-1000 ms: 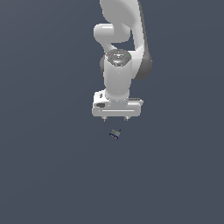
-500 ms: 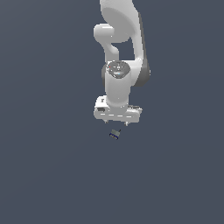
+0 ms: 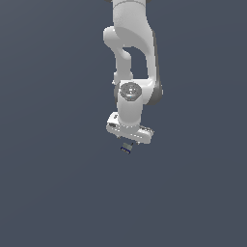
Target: Pick up the object and move it to a goal position.
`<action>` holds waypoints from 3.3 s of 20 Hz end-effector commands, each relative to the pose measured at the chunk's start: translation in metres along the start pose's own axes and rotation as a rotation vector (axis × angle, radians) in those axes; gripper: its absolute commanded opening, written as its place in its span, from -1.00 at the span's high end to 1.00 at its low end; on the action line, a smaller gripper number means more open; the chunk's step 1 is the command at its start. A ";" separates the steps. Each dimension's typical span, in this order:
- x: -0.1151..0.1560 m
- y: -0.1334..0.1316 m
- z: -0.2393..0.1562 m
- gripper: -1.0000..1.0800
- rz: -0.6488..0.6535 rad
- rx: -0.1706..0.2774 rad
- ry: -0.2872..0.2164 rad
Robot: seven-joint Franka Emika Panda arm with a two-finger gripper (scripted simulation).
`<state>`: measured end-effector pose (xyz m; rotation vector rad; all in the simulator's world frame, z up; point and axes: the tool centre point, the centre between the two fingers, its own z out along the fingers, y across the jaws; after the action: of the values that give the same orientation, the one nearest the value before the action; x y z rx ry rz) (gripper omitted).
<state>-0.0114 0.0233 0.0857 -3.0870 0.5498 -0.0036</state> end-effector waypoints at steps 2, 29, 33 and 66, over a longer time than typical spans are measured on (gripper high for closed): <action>-0.002 0.001 0.012 -0.92 0.055 -0.003 0.000; -0.005 0.003 0.073 -0.92 0.102 -0.006 -0.001; -0.005 0.003 0.073 1.00 0.102 -0.006 -0.001; 0.045 0.013 -0.111 1.00 0.102 -0.006 -0.001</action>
<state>0.0224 -0.0023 0.1796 -3.0606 0.7078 -0.0004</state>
